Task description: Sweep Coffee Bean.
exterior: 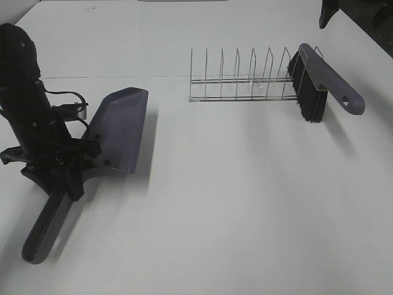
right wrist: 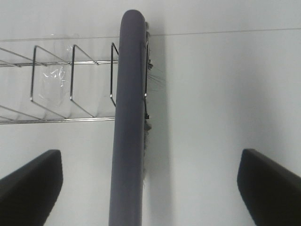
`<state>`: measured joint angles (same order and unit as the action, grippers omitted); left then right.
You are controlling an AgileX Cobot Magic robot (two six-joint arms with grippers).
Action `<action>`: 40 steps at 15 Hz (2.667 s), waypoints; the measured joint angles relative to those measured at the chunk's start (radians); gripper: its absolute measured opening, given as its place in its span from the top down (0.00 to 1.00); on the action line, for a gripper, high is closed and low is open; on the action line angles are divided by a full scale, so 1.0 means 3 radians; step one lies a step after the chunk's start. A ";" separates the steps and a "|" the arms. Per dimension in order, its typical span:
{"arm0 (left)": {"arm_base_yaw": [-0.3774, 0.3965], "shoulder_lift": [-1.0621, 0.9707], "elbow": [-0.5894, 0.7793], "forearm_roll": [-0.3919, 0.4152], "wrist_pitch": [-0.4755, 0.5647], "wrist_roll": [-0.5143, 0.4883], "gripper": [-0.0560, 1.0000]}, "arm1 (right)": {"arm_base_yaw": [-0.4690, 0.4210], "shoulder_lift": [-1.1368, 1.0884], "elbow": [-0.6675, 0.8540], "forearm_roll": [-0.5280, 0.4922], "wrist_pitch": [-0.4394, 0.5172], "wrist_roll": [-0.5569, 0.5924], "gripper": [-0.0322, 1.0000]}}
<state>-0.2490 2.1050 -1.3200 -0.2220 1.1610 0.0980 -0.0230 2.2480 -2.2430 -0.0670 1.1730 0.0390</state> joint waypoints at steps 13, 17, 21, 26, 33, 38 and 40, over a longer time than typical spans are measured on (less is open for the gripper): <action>0.0000 0.0000 0.0000 0.0000 0.0000 0.0000 0.65 | 0.0000 -0.2400 0.2497 0.0107 0.0147 -0.0320 0.17; 0.0000 0.0000 0.0000 0.0000 0.0000 0.0000 0.65 | 0.0000 -0.3177 0.3477 0.0200 -0.0003 -0.0320 0.17; 0.0000 0.0000 0.0000 0.0000 0.0000 0.0000 0.65 | 0.0000 -0.4233 0.4343 0.0277 -0.0203 -0.0317 0.18; 0.0000 0.0000 0.0000 0.0000 0.0000 0.0000 0.65 | 0.0000 -0.5323 0.4807 0.0367 -0.0200 -0.0257 0.18; 0.0000 0.0000 0.0000 0.0000 0.0000 0.0000 0.65 | 0.0000 -0.6137 0.5463 0.0393 -0.0163 -0.0290 0.18; 0.0000 0.0000 0.0000 0.0000 0.0000 0.0000 0.65 | 0.0000 -0.6410 0.5940 0.0533 -0.0200 -0.0437 0.18; 0.0000 0.0000 0.0000 0.0000 0.0000 0.0000 0.65 | 0.0000 -0.6603 0.5940 0.0563 -0.0200 -0.0470 0.19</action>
<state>-0.2490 2.1050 -1.3200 -0.2220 1.1610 0.0980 -0.0230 0.2670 -0.4610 0.1020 1.1130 -0.1020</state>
